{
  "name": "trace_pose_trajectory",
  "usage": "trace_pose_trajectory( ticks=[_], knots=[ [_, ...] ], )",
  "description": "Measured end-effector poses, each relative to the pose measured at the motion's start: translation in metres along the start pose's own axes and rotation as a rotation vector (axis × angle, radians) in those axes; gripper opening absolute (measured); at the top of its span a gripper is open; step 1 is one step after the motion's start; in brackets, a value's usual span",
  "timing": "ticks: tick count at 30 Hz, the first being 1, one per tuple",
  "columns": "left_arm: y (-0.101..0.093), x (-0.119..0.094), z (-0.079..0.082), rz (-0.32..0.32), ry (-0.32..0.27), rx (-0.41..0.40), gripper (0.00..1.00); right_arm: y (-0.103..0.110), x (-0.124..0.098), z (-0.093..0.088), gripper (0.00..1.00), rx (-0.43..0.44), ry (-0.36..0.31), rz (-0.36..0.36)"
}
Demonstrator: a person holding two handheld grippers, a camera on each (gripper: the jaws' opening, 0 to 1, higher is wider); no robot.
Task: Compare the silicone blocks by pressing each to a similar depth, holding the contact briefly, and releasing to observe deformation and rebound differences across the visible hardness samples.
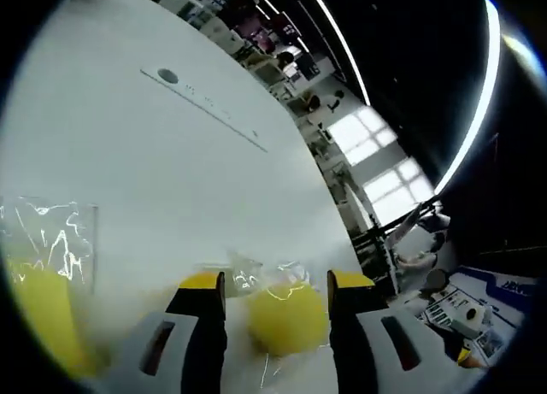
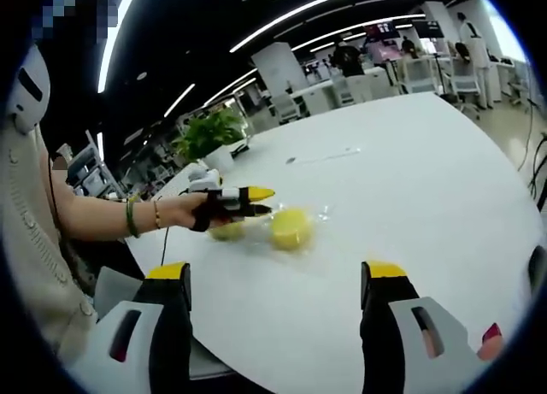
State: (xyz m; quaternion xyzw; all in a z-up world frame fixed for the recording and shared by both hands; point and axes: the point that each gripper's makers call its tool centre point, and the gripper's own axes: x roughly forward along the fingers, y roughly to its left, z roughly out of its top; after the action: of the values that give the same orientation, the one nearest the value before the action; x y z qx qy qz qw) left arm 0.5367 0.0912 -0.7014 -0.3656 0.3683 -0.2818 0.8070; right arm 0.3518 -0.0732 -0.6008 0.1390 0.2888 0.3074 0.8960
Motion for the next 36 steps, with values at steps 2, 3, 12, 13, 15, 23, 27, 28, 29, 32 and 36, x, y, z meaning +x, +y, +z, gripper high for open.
trace_pose_trajectory(
  ticks=[2,3,12,13,15,23,27,28,29,32,36],
  knots=[
    [0.001,0.006,-0.002,0.008,0.010,-0.002,0.43,-0.001,-0.001,0.001,0.75,0.001,0.000,-0.006],
    [0.002,0.008,-0.005,0.016,0.024,-0.004,0.42,-0.002,-0.002,0.001,0.75,0.000,0.000,-0.011],
    [0.009,0.021,-0.014,0.033,0.041,-0.070,0.32,-0.004,-0.005,0.001,0.75,0.005,-0.001,-0.028],
    [0.009,0.022,-0.014,0.031,0.040,-0.073,0.31,-0.004,-0.006,0.001,0.75,0.006,-0.001,-0.030],
    [0.011,0.022,-0.014,0.040,0.040,-0.083,0.26,-0.005,-0.007,0.000,0.74,0.009,0.000,-0.034],
    [0.016,0.021,-0.016,0.051,0.035,-0.077,0.07,-0.009,-0.011,-0.003,0.74,0.016,0.001,-0.047],
    [0.015,0.021,-0.016,0.041,0.044,-0.047,0.00,-0.010,-0.012,-0.003,0.74,0.016,-0.001,-0.049],
    [0.014,0.022,-0.016,0.037,0.047,-0.047,0.00,-0.010,-0.012,-0.003,0.73,0.016,-0.002,-0.049],
    [0.014,0.022,-0.016,0.032,0.048,-0.041,0.00,-0.010,-0.012,-0.003,0.73,0.016,-0.003,-0.050],
    [0.014,0.022,-0.016,0.026,0.047,-0.025,0.00,-0.010,-0.012,-0.003,0.73,0.017,-0.003,-0.051],
    [0.011,0.022,-0.016,0.036,0.047,0.055,0.00,-0.011,-0.014,-0.003,0.73,0.017,-0.007,-0.055]
  ],
)
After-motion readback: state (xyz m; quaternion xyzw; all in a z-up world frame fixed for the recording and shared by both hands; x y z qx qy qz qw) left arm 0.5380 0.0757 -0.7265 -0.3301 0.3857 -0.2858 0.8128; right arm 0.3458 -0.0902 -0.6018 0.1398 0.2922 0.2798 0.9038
